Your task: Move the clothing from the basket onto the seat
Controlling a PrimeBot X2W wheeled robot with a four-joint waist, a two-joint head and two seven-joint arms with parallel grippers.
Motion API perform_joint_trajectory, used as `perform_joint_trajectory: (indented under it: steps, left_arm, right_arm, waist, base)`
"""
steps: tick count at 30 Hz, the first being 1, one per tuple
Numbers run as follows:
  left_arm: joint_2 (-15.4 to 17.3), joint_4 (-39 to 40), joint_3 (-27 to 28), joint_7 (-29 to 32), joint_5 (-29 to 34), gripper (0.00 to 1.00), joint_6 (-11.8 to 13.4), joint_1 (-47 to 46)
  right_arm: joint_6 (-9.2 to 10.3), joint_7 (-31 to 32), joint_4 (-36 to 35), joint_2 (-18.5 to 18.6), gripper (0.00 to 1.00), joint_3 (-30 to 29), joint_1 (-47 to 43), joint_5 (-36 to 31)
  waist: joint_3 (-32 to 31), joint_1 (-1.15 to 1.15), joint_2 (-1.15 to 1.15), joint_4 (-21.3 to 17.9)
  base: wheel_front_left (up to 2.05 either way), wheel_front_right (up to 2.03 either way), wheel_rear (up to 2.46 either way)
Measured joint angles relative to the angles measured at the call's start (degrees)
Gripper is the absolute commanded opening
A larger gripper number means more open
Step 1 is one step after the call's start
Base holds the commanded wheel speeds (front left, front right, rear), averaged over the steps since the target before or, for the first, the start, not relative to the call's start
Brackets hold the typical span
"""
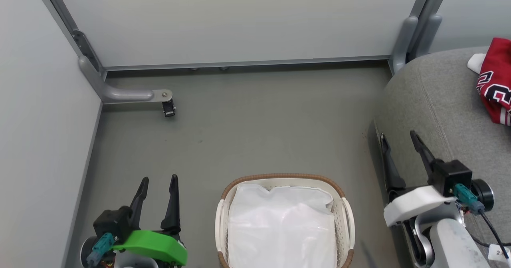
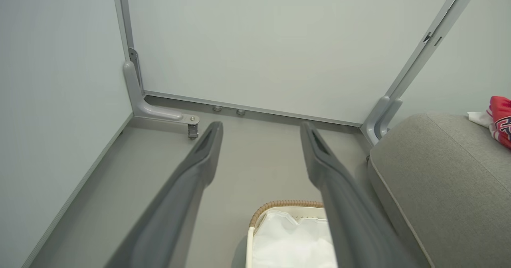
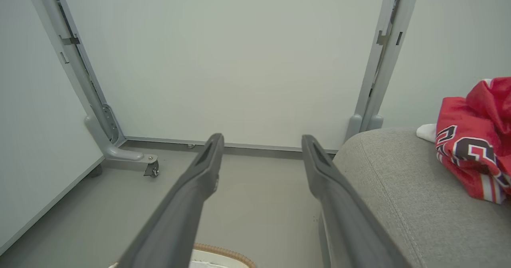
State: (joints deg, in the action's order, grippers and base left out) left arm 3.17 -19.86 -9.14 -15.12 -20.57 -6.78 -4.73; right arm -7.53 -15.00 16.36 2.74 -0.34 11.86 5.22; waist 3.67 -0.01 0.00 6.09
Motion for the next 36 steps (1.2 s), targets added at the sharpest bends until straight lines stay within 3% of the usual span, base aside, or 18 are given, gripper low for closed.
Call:
perform_joint_trajectory:
  steps: [11,31,32,36]
  left_arm:
    - [-0.2,0.9,2.3,0.0,1.5,1.00,0.1,3.3]
    - [-0.3,1.3,2.0,0.0,2.0,1.00,0.3,3.8]
    - [-0.3,1.5,2.1,0.0,2.0,0.00,0.3,3.8]
    - [-0.3,-0.5,1.8,0.0,2.0,0.00,0.3,4.2]
  right_arm:
    - [0.00,0.0,-1.5,0.0,1.00,2.1,-5.3,1.8]
    - [0.00,0.0,-1.6,0.0,1.00,1.7,-5.4,2.6]
    - [0.00,0.0,-1.6,0.0,0.00,1.7,-5.4,2.6]
    - [0.00,0.1,0.3,-0.4,0.00,1.7,-6.0,2.7]
  waist:
    - [-1.7,0.00,0.00,-0.3]
    - [-0.9,0.00,0.00,-0.1]
    - [-0.8,0.00,0.00,-0.1]
    - [-0.8,0.00,0.00,-0.1]
  base:
    - [0.00,0.00,0.00]
    - [0.00,0.00,0.00]
    - [0.00,0.00,0.00]
    - [0.00,0.00,0.00]
